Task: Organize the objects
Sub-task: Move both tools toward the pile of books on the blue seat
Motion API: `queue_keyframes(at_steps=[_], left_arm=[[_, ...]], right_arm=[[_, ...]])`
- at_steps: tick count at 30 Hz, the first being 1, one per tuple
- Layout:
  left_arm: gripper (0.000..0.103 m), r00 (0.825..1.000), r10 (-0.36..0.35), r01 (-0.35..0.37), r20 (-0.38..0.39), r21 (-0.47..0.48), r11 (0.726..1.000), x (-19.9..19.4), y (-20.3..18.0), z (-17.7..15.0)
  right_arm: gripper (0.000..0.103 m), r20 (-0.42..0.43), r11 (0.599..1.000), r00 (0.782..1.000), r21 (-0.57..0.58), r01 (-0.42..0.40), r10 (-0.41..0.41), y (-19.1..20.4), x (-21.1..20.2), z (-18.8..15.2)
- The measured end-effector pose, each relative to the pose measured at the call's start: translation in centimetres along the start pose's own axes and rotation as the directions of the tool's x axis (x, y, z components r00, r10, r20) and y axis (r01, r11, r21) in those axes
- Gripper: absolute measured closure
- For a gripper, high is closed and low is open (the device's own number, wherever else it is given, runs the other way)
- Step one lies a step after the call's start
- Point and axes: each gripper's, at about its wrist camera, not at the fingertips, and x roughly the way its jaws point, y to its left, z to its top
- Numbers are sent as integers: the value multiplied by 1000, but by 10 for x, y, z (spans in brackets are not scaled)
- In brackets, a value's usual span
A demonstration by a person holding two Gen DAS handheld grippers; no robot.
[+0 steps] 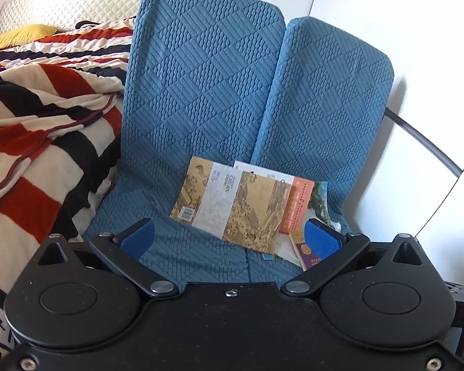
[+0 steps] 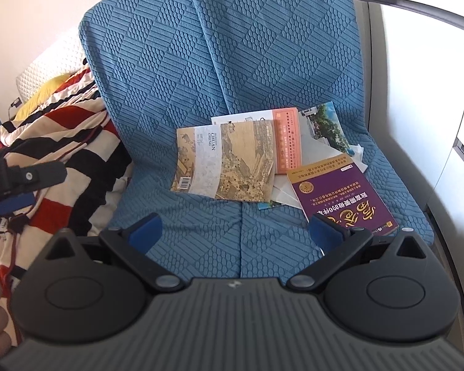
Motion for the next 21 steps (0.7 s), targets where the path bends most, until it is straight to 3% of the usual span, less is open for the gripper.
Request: queue_keyframes(at_steps=[9,21], left_arm=[[0,999,-7,6,34,15,1000,8,-11,30],[0,999,32,-32,18,27,999,35,-5,1]], right_arm=[[0,20,1000,999,-19,-25,25,6,1,16],[0,12,999,1000,-32,-26,26,-1,29,-2]])
